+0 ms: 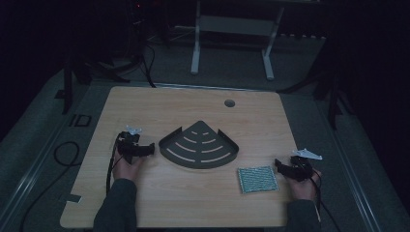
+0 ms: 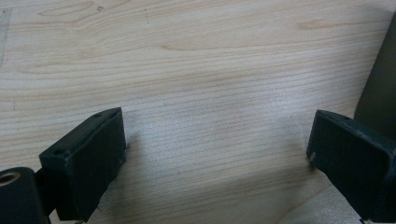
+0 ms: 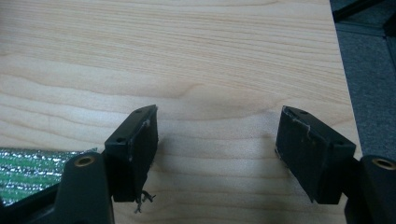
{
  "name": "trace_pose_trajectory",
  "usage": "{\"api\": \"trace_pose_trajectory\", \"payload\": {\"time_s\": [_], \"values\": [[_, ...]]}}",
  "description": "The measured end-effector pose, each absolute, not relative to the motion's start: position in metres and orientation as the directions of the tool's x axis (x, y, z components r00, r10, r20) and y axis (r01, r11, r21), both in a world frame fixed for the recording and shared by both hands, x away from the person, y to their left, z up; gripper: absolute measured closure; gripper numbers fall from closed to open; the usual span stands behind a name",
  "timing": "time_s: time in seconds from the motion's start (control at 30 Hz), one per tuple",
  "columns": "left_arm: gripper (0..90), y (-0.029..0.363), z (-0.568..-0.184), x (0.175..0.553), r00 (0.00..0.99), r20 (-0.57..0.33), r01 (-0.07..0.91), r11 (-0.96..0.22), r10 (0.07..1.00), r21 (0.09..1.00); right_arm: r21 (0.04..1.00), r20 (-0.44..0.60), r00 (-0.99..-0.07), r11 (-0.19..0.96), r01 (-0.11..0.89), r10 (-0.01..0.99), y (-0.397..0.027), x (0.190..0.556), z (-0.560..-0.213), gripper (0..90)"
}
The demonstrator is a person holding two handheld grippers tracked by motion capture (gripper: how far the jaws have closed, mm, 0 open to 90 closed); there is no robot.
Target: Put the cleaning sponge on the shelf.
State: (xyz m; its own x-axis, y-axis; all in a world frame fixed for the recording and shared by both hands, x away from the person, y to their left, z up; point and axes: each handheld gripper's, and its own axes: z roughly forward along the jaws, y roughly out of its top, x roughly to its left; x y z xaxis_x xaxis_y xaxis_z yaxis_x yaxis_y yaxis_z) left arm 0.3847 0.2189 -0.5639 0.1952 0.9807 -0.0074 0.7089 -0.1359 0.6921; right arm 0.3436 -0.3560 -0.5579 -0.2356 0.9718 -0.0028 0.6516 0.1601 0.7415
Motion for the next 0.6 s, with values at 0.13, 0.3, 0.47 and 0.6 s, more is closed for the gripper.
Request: {"api": "trace_pose_trajectory", "payload": {"time_s": [0.13,0.3,0.47,0.6], "values": [[4.9,0.219,-0.564,0.385,0.194,-0.008,0.709,-0.135,0.981,0.692,0.743,-0.001,-0.248,0.167,0.649,0.969,-0.358,0.342,-0.558,31.4],[4.9,0.219,-0.564,0.385,0.194,-0.008,0.709,-0.135,0.981,0.693,0.752,0.003,-0.272,0.177,0.635,0.962,-0.355,0.337,-0.549,41.7],[4.9,0.219,-0.564,0.385,0.194,-0.008,0.709,-0.135,0.981,0.692,0.770,-0.039,-0.323,0.234,0.593,0.946,-0.346,0.330,-0.533,54.1],[4.9,0.219,-0.564,0.385,0.194,-0.008,0.709,-0.135,0.981,0.692,0.761,-0.041,-0.386,0.279,0.586,0.922,-0.340,0.325,-0.528,68.6]]}}
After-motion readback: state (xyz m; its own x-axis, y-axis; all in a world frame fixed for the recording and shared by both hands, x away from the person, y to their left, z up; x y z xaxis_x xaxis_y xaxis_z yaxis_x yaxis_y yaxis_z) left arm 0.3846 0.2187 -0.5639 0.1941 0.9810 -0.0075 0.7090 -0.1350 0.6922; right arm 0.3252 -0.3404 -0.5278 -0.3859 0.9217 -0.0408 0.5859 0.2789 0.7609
